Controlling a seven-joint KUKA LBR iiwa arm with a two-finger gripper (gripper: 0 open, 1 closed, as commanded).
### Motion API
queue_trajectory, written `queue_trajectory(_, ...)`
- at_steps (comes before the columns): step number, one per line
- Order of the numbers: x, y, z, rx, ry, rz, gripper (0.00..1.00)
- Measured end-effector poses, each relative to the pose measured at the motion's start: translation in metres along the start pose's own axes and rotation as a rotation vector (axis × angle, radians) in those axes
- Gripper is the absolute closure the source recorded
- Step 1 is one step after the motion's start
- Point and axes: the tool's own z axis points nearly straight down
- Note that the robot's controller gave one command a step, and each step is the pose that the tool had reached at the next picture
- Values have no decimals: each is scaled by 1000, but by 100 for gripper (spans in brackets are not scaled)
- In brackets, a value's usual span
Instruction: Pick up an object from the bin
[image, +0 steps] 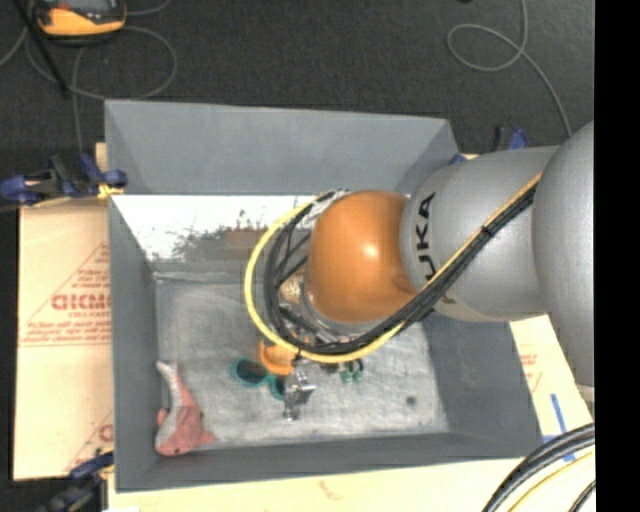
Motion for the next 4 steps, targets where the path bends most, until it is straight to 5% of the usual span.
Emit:
queue_trajectory(1,-15,-27,71,2,-6,-102,100)
queue_trajectory(2,-15,-27,71,1,-6,-101,100)
queue_trajectory(3,-11,-4,-64,1,4,-158,100)
queue_trajectory(4,-11,-4,-63,-1,7,-156,100)
